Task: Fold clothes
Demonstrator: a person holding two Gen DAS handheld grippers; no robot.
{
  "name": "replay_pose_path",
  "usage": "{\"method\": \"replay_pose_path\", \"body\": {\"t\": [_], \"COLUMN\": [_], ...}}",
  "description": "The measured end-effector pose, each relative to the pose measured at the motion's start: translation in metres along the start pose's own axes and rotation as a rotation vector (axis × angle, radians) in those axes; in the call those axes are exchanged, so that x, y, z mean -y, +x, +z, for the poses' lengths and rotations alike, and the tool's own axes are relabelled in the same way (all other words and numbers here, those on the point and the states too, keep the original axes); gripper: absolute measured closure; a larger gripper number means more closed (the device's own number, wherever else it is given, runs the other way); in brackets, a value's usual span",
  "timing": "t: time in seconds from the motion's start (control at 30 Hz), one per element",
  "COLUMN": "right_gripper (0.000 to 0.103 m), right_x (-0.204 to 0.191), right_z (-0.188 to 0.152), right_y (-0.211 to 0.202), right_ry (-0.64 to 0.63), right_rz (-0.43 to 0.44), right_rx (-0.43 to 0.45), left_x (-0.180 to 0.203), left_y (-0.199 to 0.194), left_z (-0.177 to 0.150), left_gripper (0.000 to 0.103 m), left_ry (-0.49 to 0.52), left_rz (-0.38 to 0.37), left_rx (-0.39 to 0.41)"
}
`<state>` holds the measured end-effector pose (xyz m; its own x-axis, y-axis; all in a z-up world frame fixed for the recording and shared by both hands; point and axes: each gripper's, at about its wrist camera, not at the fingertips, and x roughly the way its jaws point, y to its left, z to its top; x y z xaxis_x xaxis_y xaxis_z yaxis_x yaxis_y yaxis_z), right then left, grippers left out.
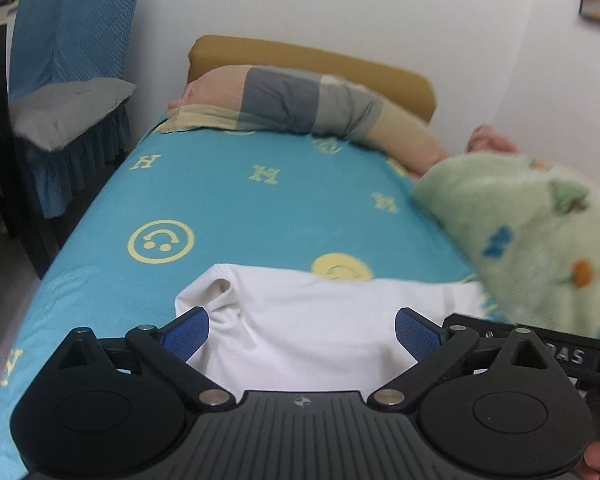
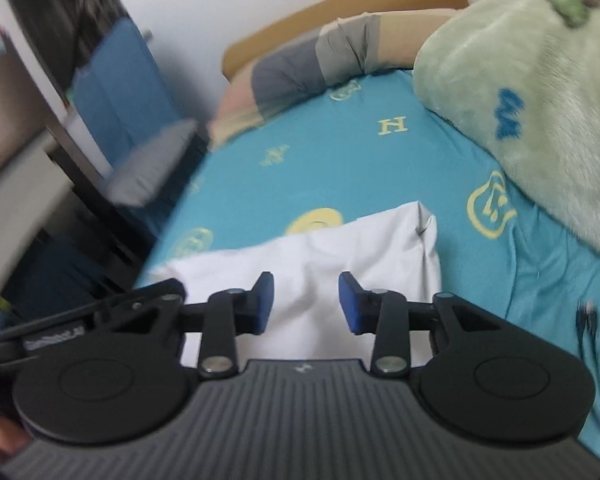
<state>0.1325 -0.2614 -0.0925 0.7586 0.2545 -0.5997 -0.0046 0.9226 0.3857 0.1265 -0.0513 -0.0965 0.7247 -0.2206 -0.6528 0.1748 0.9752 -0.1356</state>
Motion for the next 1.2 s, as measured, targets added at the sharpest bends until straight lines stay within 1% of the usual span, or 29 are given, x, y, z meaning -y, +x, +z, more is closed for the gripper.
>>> {"method": "replay_pose_path", "body": {"t": [0.13,0.2,0.3,0.43,0.57,0.63,0.73,0.77,0.87,1.0,1.1,1.2], "right_gripper": [0.067,0.067,0.066,0.064,0.064,0.064,0.064,0.064,0.064,0.065,0.065,0.063], "right_x": [0.002,0.004,0.002,0.001,-0.010,-0.014,-0.015,-0.016,-0.018,-0.020,-0.024,-0.021], "right_z": [-0.007,-0.010,-0.009,-0.007,-0.009,-0.015,-0.029,-0.034,-0.046,-0.058,-0.061,-0.058], "right_y": [0.040,0.049,0.049,0.035,0.002,-0.015,-0.039,-0.044,-0.050,-0.049,-0.052,-0.064], "right_ry": [-0.105,-0.113,-0.118,-0.080,-0.094,-0.106,-0.093,-0.099,-0.104,-0.091,-0.114,-0.060], "right_rz": [-0.081,-0.090,-0.090,-0.074,-0.055,-0.050,-0.043,-0.046,-0.064,-0.080,-0.103,-0.095], "right_rx": [-0.008,-0.010,-0.008,-0.016,0.008,0.003,-0.021,-0.030,-0.058,-0.103,-0.107,-0.097], "left_x": [0.000,0.000,0.001,0.001,0.004,0.003,0.000,0.001,0.005,0.007,0.000,-0.014], "left_y": [0.036,0.039,0.040,0.028,-0.004,-0.024,-0.048,-0.054,-0.063,-0.057,-0.067,-0.082], "left_z": [-0.005,-0.006,-0.008,-0.008,-0.016,-0.021,-0.030,-0.034,-0.047,-0.062,-0.062,-0.064], "left_gripper": [0.008,0.008,0.008,0.008,0.008,0.008,0.008,0.008,0.008,0.008,0.008,0.006], "left_ry": [0.027,0.038,0.048,0.047,0.040,0.026,0.002,0.006,0.003,-0.012,-0.074,-0.191], "left_rz": [0.055,0.057,0.057,0.048,0.046,0.015,0.025,0.039,0.065,0.089,0.065,0.020], "left_rx": [-0.053,-0.058,-0.060,-0.056,-0.053,-0.061,-0.066,-0.068,-0.108,-0.216,-0.219,-0.221]}}
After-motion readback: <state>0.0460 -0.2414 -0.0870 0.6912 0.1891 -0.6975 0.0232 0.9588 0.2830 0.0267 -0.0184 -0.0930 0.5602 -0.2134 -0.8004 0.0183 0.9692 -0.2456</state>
